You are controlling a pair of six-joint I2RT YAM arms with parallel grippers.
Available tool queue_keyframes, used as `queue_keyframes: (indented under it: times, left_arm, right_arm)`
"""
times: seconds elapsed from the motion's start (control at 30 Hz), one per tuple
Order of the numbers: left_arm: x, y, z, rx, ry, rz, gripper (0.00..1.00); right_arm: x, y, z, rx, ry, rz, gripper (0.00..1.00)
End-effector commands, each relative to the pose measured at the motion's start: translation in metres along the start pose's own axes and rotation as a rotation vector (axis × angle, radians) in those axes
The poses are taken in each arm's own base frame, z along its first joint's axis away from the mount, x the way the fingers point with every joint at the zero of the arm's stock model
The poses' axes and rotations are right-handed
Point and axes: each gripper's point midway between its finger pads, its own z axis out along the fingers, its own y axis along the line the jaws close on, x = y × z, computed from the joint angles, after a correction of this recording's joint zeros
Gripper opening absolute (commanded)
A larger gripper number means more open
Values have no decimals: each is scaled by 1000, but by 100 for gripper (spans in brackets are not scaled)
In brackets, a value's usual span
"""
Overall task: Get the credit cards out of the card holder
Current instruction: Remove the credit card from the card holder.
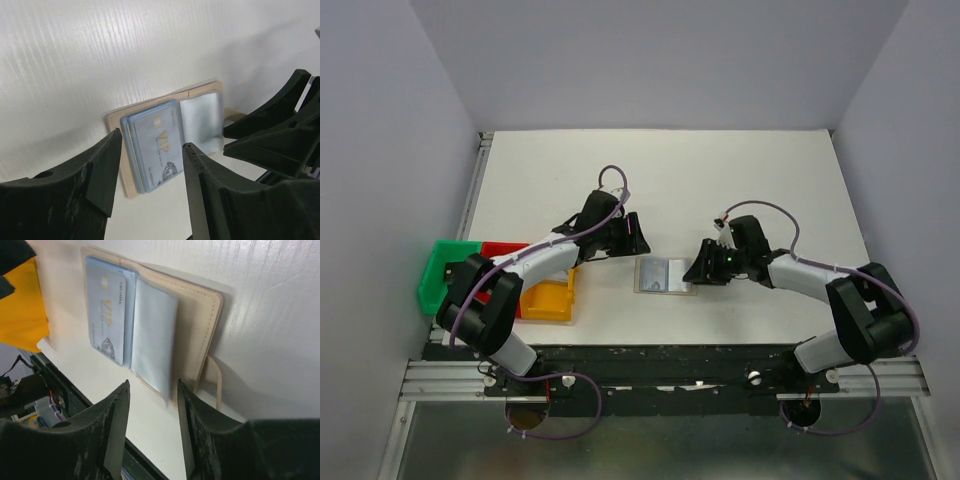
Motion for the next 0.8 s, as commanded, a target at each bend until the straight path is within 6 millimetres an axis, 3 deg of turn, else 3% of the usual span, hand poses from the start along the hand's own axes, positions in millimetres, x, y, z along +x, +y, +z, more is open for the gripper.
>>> queue_keyframes:
  times: [0.0, 0.07, 0.17, 0.33, 0.57, 0.77]
  left_arm:
    - [15, -11, 0, 89, 14, -22, 61]
    - [16, -14, -1, 114, 6, -26, 60]
    - [21, -13, 0, 117, 6, -37, 59]
    - [25, -12, 0, 128, -5, -63, 57]
    - [25, -7, 1, 118, -44, -104, 52]
    - [23, -5, 6, 105, -43, -113, 46]
  right_arm:
    - [-10, 5, -23, 55, -47, -41, 52]
    - [-20, 17, -35, 44, -84, -81, 52]
    - [-36, 51, -53, -51, -142, -153, 52]
    - [-50, 103, -63, -197, -184, -251, 51]
    - [-36, 134, -25, -322, -88, -260, 47]
    - [-23, 110, 11, -271, -13, -192, 42]
